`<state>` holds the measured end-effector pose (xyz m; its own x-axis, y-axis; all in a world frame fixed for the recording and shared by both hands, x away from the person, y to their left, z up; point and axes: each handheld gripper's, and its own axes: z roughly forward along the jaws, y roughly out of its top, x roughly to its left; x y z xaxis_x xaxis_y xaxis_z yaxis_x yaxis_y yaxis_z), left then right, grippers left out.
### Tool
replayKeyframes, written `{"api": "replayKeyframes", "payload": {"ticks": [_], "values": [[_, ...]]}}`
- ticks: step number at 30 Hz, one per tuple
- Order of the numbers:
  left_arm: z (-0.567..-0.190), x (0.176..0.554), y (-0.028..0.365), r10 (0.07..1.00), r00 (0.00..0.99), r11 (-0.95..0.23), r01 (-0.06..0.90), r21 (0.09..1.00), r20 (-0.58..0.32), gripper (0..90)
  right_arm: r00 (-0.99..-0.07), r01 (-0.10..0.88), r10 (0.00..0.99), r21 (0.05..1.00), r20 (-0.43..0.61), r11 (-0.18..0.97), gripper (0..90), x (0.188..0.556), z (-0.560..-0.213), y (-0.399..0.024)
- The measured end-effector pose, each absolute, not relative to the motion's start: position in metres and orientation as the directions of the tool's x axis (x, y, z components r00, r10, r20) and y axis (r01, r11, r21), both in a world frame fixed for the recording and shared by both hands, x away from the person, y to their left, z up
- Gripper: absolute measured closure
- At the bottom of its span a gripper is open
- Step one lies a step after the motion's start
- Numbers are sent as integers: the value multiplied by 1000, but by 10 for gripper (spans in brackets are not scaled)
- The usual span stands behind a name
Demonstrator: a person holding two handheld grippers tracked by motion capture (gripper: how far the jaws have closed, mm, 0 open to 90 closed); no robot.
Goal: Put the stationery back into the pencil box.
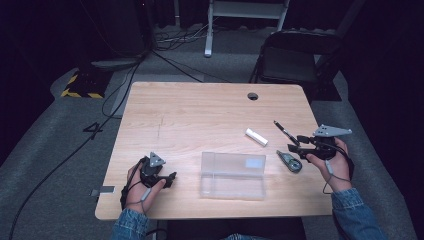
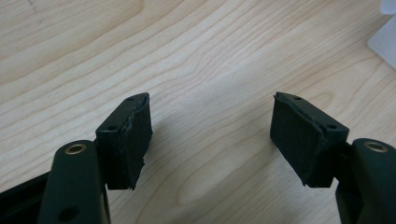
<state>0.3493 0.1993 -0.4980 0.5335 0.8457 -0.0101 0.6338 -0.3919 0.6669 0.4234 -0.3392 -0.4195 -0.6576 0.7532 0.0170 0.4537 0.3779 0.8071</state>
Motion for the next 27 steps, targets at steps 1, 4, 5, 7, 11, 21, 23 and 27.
{"api": "replayKeyframes", "payload": {"ticks": [1,4,5,7,11,21,23,27], "values": [[-498,349,201,847,531,-388,632,670,-10,288,-659,455,752,806,19,378,469,426,-420,-340],[-500,348,207,855,519,-372,634,678,-17,286,-652,467,758,793,9,392,496,436,-420,-340],[-500,347,209,856,516,-368,634,681,-18,284,-650,469,760,789,5,396,507,440,-419,-340],[-502,347,213,858,514,-355,624,696,-22,279,-646,479,764,783,9,396,538,447,-418,-340],[-504,346,216,863,504,-341,617,709,-23,265,-631,500,776,759,-11,417,576,464,-418,-338],[-505,347,215,874,486,-328,628,706,-27,233,-624,540,780,700,-39,467,638,500,-431,-334],[-504,349,214,877,480,-329,630,703,-21,228,-622,550,782,682,-51,482,644,509,-436,-333],[-504,350,214,878,478,-328,631,703,-20,226,-618,582,784,643,-49,499,668,527,-445,-334]]}}
